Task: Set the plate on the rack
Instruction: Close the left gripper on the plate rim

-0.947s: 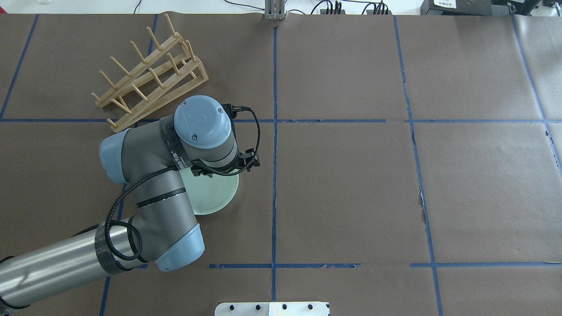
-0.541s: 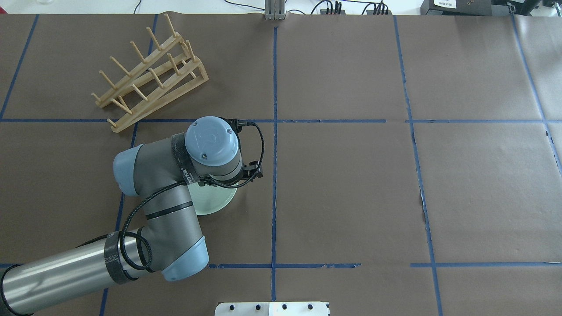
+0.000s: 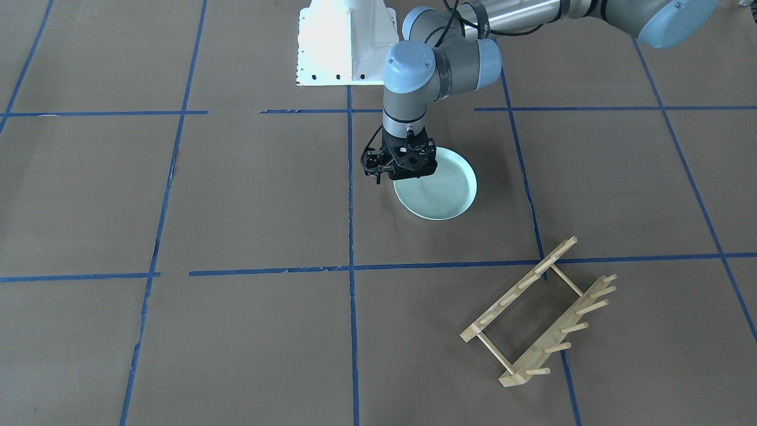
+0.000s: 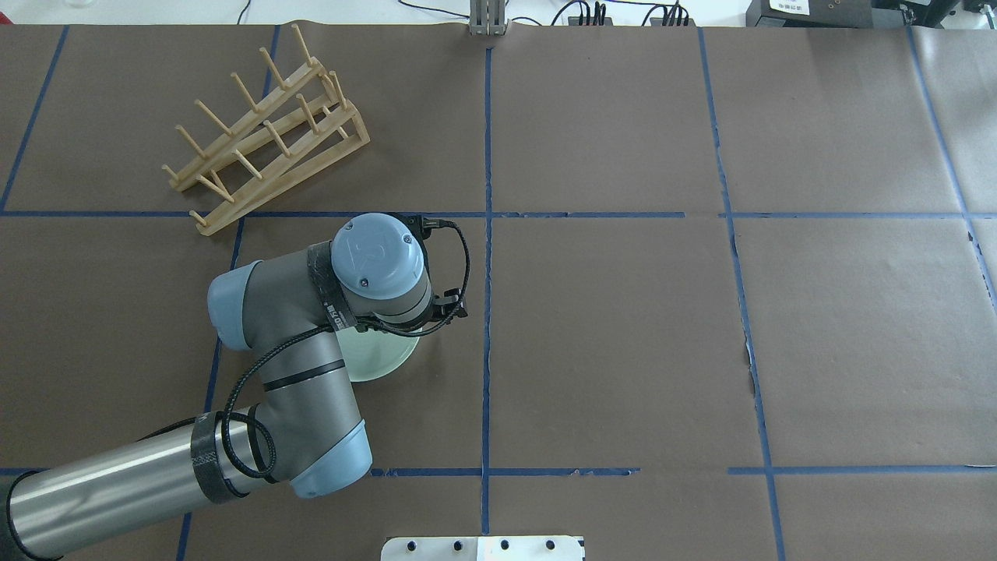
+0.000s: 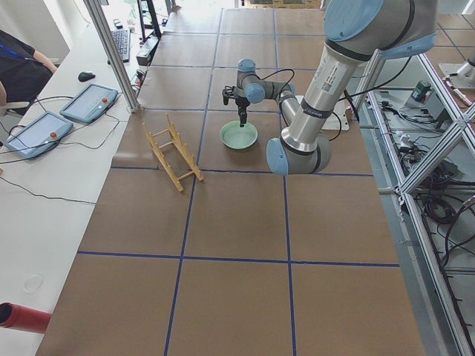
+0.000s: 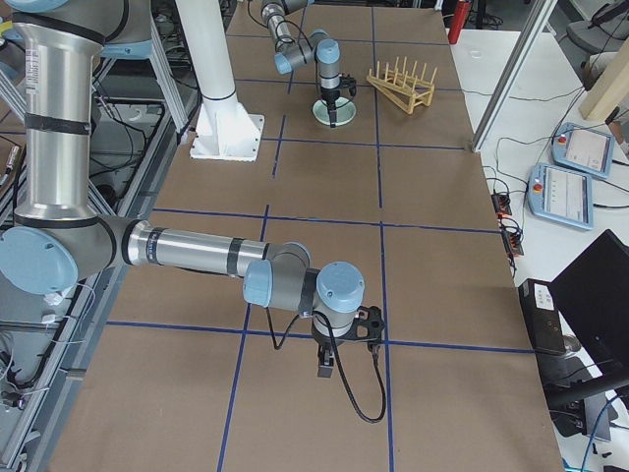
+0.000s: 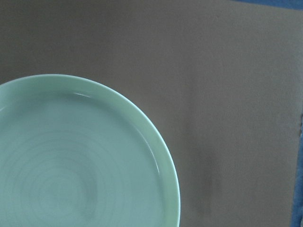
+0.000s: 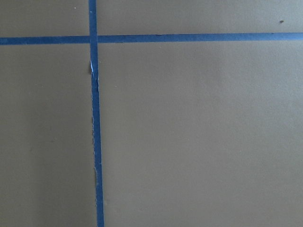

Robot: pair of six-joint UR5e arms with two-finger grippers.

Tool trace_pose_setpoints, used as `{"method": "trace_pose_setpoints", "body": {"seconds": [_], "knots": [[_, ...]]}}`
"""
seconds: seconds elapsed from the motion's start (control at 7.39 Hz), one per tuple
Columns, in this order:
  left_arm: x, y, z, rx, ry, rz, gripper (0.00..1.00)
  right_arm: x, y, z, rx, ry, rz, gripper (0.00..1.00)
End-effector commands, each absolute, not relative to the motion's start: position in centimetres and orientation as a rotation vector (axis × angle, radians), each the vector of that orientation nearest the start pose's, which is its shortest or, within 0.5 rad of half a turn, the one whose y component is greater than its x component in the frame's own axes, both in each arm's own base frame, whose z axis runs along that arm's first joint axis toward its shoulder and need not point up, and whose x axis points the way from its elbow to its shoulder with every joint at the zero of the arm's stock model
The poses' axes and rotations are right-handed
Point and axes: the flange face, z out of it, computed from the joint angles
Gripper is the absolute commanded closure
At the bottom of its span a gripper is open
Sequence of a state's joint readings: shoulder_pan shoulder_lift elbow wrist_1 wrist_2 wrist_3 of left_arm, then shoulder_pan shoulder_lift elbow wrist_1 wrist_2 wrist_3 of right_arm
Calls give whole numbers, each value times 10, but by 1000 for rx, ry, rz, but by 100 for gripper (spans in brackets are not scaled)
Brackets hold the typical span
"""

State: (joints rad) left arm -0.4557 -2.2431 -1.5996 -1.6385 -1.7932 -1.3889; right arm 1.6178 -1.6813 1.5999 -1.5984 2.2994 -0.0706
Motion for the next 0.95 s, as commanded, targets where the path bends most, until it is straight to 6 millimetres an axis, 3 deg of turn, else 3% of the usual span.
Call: {"method": "trace_pose_setpoints", "body": {"seconds": [0.0,0.14,0.41,0.81], "knots": [[585,-411,249,37,785,-173,15,87,-432,701,-61,-733,16,0],[587,-411,249,44,804,-170,16,87,-432,701,-61,-733,16,0],[589,-410,251,41,802,-169,36,88,-431,701,-61,-733,18,0],[589,-409,250,45,801,-164,94,88,-431,702,-62,-733,18,0]]}}
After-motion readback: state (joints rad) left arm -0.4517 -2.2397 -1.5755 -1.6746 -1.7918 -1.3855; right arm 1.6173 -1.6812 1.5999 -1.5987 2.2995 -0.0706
